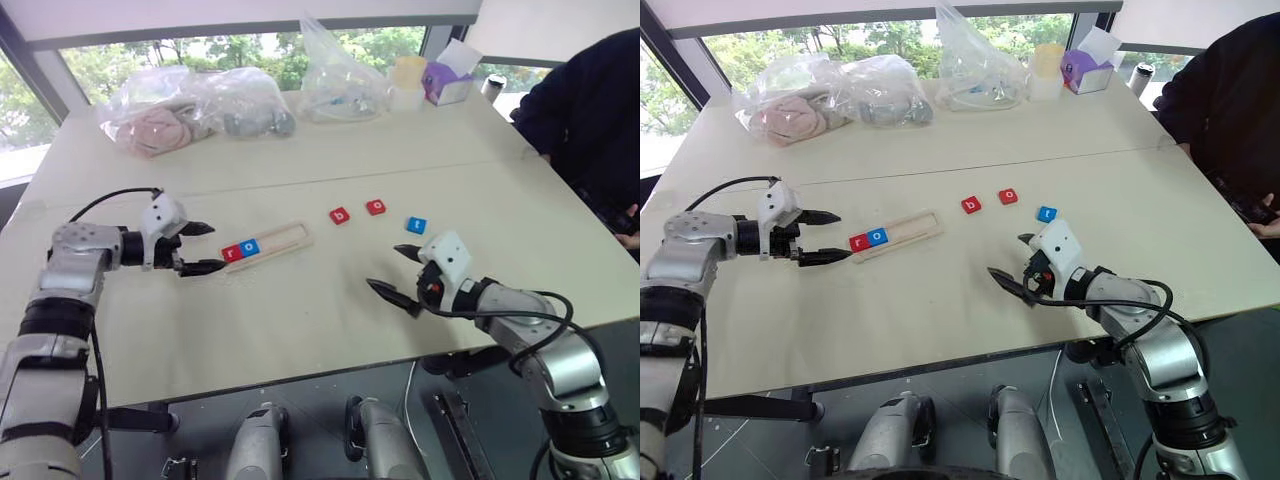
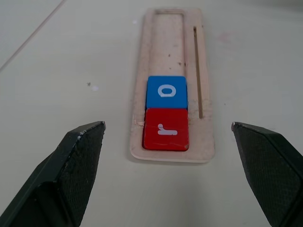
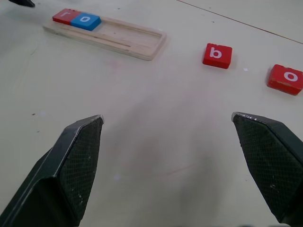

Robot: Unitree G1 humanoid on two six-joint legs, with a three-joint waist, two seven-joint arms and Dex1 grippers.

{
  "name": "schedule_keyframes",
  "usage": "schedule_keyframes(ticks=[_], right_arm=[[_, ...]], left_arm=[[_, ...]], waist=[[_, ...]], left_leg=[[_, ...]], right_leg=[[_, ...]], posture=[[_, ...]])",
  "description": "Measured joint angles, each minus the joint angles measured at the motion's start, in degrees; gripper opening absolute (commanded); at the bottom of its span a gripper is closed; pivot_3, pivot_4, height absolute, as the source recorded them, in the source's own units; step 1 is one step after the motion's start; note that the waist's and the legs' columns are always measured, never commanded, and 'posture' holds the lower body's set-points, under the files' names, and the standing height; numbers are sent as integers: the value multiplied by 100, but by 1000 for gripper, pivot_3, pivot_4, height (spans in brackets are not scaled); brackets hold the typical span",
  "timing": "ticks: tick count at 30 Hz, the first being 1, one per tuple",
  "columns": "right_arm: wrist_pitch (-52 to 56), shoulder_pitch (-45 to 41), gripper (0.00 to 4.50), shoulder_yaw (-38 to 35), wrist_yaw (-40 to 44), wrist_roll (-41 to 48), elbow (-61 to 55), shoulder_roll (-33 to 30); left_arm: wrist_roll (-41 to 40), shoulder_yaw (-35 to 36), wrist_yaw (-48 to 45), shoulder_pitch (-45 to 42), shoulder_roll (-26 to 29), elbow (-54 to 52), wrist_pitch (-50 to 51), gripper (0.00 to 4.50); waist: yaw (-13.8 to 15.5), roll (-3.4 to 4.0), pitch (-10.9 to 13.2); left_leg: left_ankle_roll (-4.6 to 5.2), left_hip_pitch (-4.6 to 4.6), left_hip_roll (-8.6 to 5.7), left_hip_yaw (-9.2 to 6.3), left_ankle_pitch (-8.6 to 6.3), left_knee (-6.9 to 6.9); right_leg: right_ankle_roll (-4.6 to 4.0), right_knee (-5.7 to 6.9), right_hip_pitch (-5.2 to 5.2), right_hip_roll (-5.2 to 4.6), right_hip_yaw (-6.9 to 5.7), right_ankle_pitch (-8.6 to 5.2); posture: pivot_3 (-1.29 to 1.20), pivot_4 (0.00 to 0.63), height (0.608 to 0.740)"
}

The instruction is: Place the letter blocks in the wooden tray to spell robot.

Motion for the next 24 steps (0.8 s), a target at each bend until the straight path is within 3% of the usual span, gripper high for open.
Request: schedule_keyframes(ticks=[5,9,24], right_arm=[[80,202,4474,46,-33,28,-300,-1],[139,226,4474,49,-77,40,-355,-1],[231,267,4474,50,-220,39,-433,-1]], left_arm=[[428,-141,-121,-482,-212,1076,-708,4500],[628,-157,-92,-711,-358,1537,-1052,4500],[899,-148,98,-943,-652,2042,-1311,4500]], waist=[[0,-4,1],[-38,-4,1],[108,-4,1]], left_leg=[[1,-3,-1,-16,1,7],[4,-16,-21,-141,5,19],[-1,-38,-2,-152,5,80]], right_leg=[[2,6,6,-5,-12,0],[38,7,56,-45,-121,1],[19,25,54,-48,-154,-21]], posture=[[0,150,725],[0,150,725],[0,150,725]])
